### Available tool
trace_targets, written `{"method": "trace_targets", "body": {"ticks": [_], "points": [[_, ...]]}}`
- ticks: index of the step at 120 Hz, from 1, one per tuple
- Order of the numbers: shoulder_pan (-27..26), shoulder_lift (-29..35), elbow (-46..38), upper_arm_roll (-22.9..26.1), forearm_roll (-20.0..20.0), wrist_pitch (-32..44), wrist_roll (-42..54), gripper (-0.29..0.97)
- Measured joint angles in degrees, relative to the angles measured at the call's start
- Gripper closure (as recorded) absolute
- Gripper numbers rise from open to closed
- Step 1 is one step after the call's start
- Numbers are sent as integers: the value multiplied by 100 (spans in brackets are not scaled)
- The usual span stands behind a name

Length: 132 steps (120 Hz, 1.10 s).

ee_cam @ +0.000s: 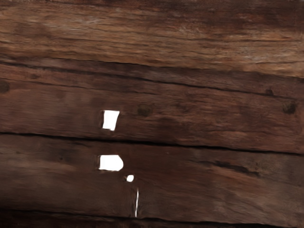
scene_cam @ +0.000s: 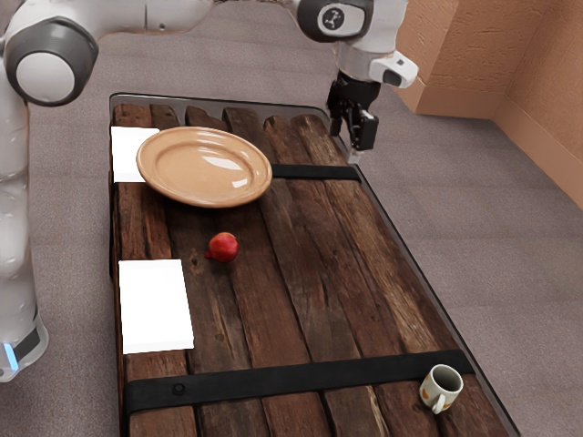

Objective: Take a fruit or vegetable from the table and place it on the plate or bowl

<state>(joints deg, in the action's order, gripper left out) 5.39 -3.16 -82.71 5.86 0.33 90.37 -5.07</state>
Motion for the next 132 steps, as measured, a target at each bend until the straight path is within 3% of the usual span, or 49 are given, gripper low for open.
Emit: {"method": "trace_targets", "body": {"ticks": [22,40,46,59,75,102,132], "points": [[-318,-15,101,-3,55,-182,37,0],[-230,52,32,130,496,-467,881,0],[-217,317,-384,116,498,-469,1184,0],[-219,1522,-2223,-135,333,-155,1761,1],[-171,2342,-3656,-284,120,238,2294,1],[-169,3027,-4884,-303,-205,756,2728,1],[-170,3075,-5065,-194,-413,1025,2492,1]]}}
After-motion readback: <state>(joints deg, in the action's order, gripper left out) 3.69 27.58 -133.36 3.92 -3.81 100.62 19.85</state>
